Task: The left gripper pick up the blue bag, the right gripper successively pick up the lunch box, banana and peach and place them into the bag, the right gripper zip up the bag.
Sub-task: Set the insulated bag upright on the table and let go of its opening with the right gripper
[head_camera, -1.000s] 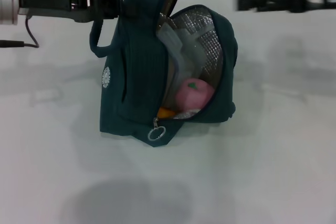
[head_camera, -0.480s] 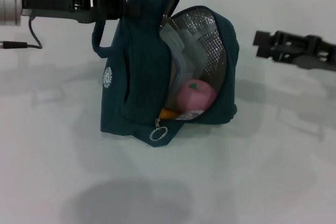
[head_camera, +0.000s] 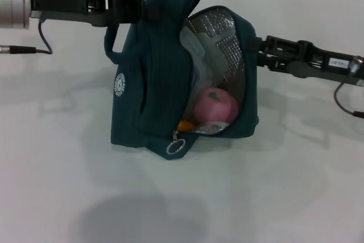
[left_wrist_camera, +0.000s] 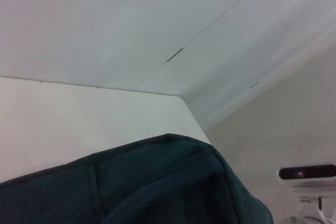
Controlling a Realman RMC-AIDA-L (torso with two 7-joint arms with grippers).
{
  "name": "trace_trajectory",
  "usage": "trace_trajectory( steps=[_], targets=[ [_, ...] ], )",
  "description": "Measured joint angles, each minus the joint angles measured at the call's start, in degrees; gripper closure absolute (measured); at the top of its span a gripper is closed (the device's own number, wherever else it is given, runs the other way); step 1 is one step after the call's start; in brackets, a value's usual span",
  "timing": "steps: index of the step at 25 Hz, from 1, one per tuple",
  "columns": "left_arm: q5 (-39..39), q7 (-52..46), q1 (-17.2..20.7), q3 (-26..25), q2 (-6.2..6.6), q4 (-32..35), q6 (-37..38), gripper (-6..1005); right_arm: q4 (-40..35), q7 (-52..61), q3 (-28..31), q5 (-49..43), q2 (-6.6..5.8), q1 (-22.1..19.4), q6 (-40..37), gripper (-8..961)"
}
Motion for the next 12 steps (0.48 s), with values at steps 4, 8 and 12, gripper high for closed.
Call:
trace_trajectory(
  steps=[4, 8, 12],
  targets=[
    [0.0, 0.07, -0.16, 0.07, 0.0, 0.0, 0.0, 964, 2.38, -1.94, -0.01, 0.22, 0.08, 1.76, 0.23, 86],
    [0.0, 0.14, -0.19, 0.38, -0.05, 0.0, 0.0, 964, 3.01, -3.42, -0.06, 0.23, 0.09, 2.16, 0.4, 87],
    [0.0, 0.15, -0.21, 0.5, -0.07, 0.0, 0.0, 964, 3.06, -3.65, -0.08, 0.21, 0.0, 2.15, 0.59, 88]
  ],
)
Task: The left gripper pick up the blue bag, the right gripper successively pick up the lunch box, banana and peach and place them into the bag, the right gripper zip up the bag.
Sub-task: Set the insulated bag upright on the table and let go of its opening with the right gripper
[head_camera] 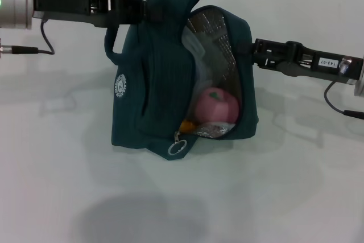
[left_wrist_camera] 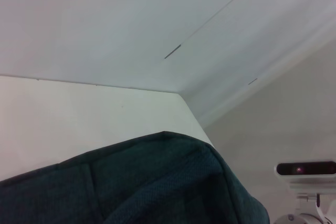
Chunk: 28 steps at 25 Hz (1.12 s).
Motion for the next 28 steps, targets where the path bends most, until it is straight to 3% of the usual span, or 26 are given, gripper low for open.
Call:
trace_trajectory(
  steps=[1, 6, 9, 15, 23, 28],
  targets=[
    [0.0, 0.0, 0.0, 0.0, 0.0, 0.0, 0.0, 965, 0.01, -0.01, 0.0, -0.06, -0.01, 0.0, 0.0, 88],
    [0.0, 0.26, 0.0, 0.0, 0.0, 0.0, 0.0, 965, 0.14, -0.03, -0.01, -0.19, -0.02, 0.02, -0.06, 308],
    [0.0, 0.36, 0.0, 0.01, 0.0, 0.0, 0.0, 965, 0.16, -0.05, 0.0, -0.14, -0.02, -0.12, -0.05, 547],
    [0.0, 0.38, 0.0, 0.01, 0.06, 0.0, 0.1, 965, 0.16, -0.07, 0.26, -0.05, -0.03, -0.61, -0.16, 771],
    [-0.65, -0.26, 0.35, -0.11, 0.48, 0.3, 2.25, 964, -0.12, -0.05, 0.69, 2.06, -0.52, -1.53, -2.48, 861],
    [-0.81, -3.19, 0.15, -0.44, 1.77, 0.3, 6.3, 964, -0.94, 0.88, 0.71, 6.27, -1.87, -3.1, -7.32, 898]
  ],
)
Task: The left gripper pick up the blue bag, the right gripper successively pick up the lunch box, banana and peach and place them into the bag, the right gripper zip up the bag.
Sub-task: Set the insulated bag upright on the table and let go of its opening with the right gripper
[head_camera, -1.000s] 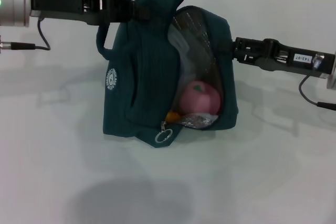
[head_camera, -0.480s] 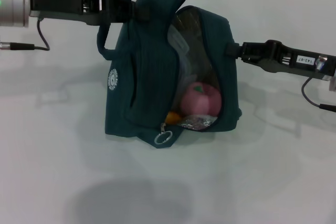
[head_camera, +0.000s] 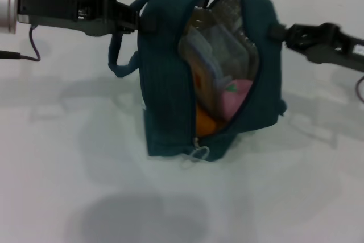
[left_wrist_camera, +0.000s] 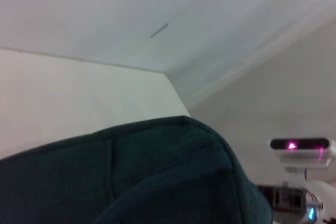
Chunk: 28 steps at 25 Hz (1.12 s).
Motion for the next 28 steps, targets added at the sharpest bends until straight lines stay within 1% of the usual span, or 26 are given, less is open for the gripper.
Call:
trace_trajectory(
  steps=[5, 7, 12, 17, 24, 28],
  targets=[
    [-1.11, -1.51, -0.38, 0.4, 0.15, -1.02, 2.35, 964, -0.19, 2.09, 0.14, 1.74, -1.8, -0.62, -4.13, 914],
    [-1.1, -1.31, -0.85, 0.57, -0.09, -2.69, 2.51, 964, -0.2, 2.44, 0.13, 1.77, -2.17, -0.62, -4.41, 913],
    [1.45, 1.1, -1.5, 0.65, -1.27, -7.17, -0.79, 965, -0.22, 2.08, -0.82, 0.84, -2.15, -0.64, -2.21, 915],
    [3.89, 2.14, -1.13, 0.69, -2.18, -7.53, -3.09, 965, -0.22, 1.8, -1.4, -0.11, -1.74, -0.58, -0.14, 915],
    [4.03, 2.4, -0.29, 0.71, -2.39, -7.61, -3.79, 964, -0.23, 1.8, -1.04, 0.0, -1.67, -0.97, 0.12, 917],
    [4.03, 2.48, -0.21, 0.71, -2.5, -7.63, -3.82, 964, -0.77, 1.61, -0.67, 0.36, -1.94, -2.14, -0.8, 915]
  ],
)
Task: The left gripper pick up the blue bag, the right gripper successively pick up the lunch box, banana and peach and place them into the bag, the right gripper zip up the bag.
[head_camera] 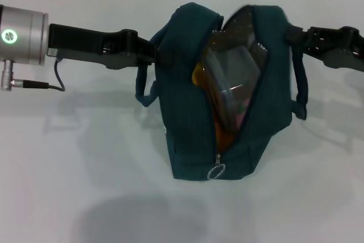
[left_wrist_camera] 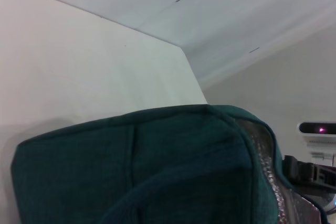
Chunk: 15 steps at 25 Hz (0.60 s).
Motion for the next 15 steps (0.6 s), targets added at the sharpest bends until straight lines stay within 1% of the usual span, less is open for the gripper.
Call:
trace_trajectory(
  steps=[5, 10, 12, 15],
  targets=[
    [-0.15, 0.61, 0.06, 0.0, -0.42, -0.04, -0.03, 967, -0.25, -0.45, 0.03, 0.41, -0.37, -1.21, -1.48, 898],
    [-0.24, 0.72, 0.08, -0.02, -0.5, -0.05, -0.03, 967, -1.1, -1.46, 0.09, 0.92, -0.67, -2.53, -4.0, 667],
    [-0.25, 0.89, 0.33, -0.2, -0.72, -0.05, -0.03, 967, -2.36, -5.49, 0.97, 0.99, -0.59, -4.22, -7.54, 433],
    [-0.38, 1.18, 0.79, -0.54, -0.81, -0.06, -0.09, 967, -3.9, -14.88, 1.66, 1.05, 0.63, -6.54, -12.46, 391]
  ],
)
